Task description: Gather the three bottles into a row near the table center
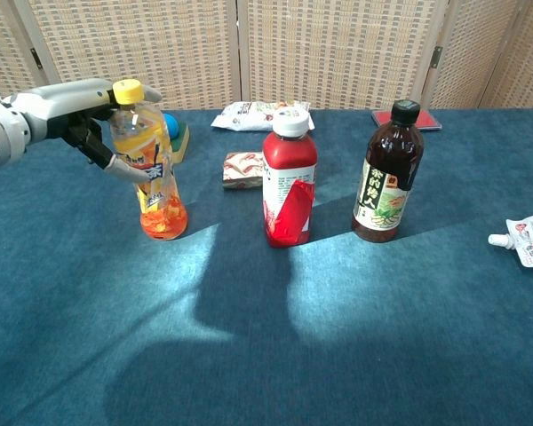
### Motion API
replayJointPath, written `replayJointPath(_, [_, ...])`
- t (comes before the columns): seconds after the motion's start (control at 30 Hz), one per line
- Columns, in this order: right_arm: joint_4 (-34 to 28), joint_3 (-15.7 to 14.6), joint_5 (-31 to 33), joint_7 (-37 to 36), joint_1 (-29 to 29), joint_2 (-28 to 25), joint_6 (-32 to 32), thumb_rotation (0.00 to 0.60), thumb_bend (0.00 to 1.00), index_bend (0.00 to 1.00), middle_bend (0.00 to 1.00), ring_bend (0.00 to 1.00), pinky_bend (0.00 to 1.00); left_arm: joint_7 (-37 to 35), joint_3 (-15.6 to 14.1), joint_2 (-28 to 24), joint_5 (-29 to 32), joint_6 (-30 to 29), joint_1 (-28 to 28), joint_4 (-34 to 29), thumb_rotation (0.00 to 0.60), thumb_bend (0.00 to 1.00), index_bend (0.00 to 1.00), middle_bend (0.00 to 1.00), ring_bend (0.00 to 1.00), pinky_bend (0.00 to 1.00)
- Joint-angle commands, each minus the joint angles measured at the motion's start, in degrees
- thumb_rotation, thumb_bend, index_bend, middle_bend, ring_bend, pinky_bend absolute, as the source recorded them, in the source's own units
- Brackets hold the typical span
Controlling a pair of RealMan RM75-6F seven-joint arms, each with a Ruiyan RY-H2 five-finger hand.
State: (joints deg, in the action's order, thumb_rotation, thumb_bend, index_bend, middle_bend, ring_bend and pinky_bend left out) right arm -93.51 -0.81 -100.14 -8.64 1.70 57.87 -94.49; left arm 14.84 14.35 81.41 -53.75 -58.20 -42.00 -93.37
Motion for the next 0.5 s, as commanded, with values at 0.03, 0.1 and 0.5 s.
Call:
replayJointPath(0.03, [0.0,0.0,-0.1,0.1,0.0,0.0,0.0,0.6,0.0,0.17,0.22,0.19,0.42,0.7,-0.2,-2.2,0.1,-1.7,1.1,-3.0,0.6,0.05,0.0,0.06,0.31,0.61])
replayJointPath(0.1, [0.0,0.0,-0.1,0.3,0.0,0.1,0.0,0.6,0.0,0.17,0.22,0.19,0.42,1.0,-0.7,-4.0,-0.3,-2.9,2.1,-5.1,0.6,0.05,0.0,0.06,0.31,0.6])
replayJointPath(0.5, [0.0,0.6,1.0,2.9,-0.1,0.9,0.4,0.6,0.0,0.17,0.22,0.19,0.42,0.5,-7.9,-11.6,-13.7,-15.4,12.3,-11.6,0.6,0.05,0.0,0.04,0.28,0.59])
